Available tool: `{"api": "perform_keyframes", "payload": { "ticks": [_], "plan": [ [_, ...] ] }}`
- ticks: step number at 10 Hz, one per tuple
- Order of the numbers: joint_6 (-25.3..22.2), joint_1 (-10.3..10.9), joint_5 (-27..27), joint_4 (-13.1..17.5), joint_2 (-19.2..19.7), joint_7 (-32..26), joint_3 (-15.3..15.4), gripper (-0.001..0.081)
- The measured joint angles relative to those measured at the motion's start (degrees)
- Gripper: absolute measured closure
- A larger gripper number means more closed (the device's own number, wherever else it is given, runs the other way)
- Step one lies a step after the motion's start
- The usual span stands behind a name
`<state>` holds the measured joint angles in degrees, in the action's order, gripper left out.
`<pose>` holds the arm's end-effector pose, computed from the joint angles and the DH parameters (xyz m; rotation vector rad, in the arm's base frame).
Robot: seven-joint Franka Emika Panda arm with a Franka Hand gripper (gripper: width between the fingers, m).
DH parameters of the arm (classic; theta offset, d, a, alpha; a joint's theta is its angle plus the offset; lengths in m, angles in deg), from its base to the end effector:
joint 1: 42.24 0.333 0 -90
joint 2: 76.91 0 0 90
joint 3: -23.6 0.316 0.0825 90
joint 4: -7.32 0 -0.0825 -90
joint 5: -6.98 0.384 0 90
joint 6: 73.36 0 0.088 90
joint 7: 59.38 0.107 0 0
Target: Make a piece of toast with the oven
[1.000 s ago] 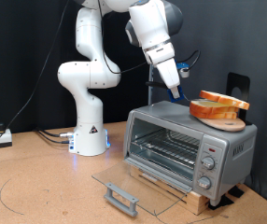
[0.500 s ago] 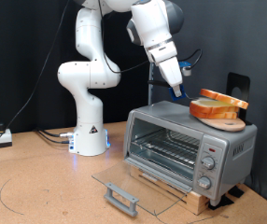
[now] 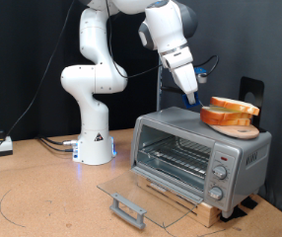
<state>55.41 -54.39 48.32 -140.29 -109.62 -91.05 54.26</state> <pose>0.3793 0.1500 0.4439 -2.7648 -0.6020 -0.3798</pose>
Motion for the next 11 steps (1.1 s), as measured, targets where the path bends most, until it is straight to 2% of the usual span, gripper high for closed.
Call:
{"api": "perform_keyframes", "payload": {
  "ticks": [5,7,9,11],
  "plan": [
    [1.4,0.6,1.9,-0.6,0.0,1.9,2.9,0.0413],
    [3.7,1.0,3.9,-1.1,0.0,2.0,4.0,0.0413],
    [8.5,2.5,8.8,-2.3,0.0,0.5,4.7,0.0413],
    [11.3,3.8,12.3,-3.4,-0.1,-1.3,4.6,0.0413]
  ]
}}
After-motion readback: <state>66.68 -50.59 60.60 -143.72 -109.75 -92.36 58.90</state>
